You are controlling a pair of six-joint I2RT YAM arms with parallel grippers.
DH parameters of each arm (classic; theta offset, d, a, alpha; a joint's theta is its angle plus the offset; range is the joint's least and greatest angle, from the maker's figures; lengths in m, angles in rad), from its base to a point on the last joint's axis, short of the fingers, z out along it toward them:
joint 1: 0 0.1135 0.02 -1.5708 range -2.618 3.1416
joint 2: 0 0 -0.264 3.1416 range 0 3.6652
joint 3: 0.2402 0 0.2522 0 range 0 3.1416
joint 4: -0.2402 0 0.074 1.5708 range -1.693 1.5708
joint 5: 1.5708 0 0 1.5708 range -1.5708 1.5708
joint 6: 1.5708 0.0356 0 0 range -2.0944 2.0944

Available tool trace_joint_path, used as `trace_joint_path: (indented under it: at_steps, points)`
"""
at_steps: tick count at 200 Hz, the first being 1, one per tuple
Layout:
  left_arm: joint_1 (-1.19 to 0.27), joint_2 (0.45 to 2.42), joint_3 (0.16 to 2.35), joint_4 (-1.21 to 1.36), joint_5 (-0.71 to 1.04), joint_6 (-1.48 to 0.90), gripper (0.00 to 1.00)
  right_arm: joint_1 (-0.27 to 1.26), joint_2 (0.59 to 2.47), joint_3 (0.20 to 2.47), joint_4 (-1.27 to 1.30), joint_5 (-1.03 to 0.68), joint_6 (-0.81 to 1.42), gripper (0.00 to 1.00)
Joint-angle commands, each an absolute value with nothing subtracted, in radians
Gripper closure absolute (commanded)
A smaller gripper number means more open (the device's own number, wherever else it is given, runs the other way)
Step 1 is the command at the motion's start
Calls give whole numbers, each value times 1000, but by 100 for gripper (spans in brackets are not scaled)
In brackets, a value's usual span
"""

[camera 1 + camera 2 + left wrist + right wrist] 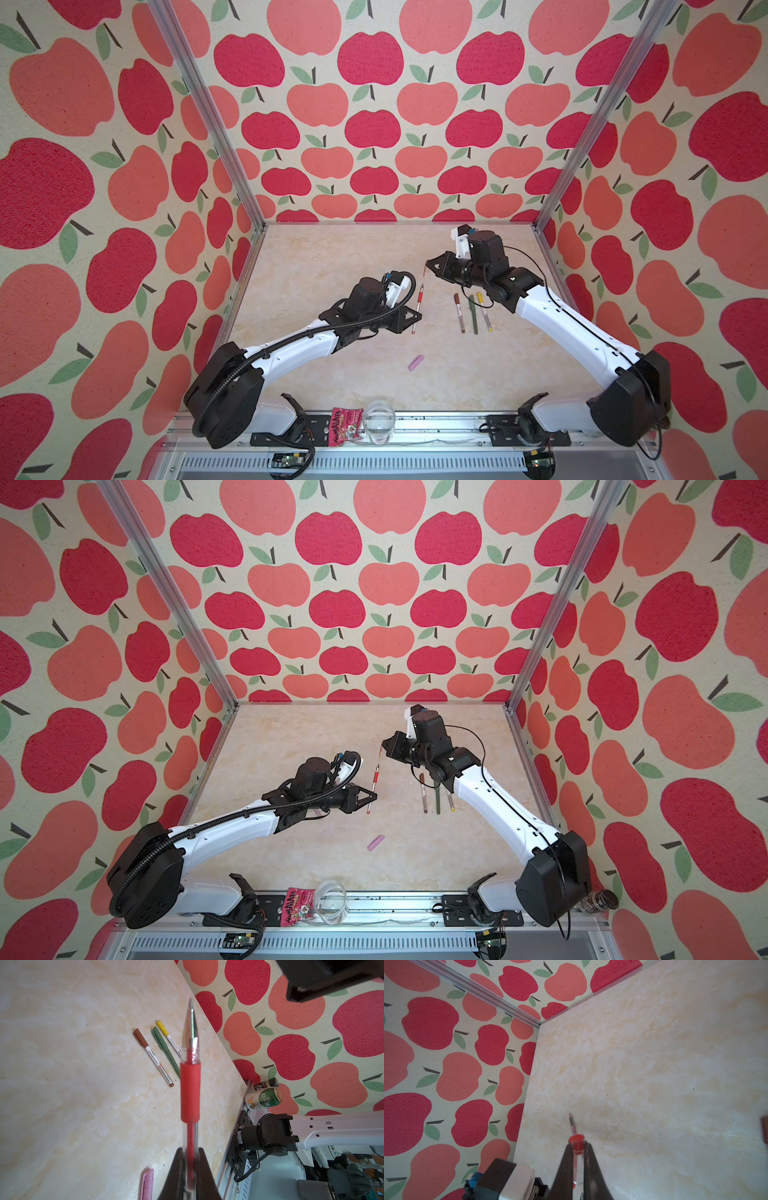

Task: Insert the pens into the pen caps
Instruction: 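Lift the clear-red cap with the right gripper toward the red pen tip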

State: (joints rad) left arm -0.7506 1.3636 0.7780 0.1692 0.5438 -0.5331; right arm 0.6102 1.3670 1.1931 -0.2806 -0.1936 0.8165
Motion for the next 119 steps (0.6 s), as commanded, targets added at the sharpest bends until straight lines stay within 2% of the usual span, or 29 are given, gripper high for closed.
trace_joint_path:
  at_steps: [1, 119]
  points:
    - [-756, 1372, 808, 182, 558, -532, 100, 622, 1370, 1184, -254, -203, 831, 91]
    - [-755, 1362, 810, 180, 546, -529, 100, 653, 1391, 1141, -245, -195, 831, 92]
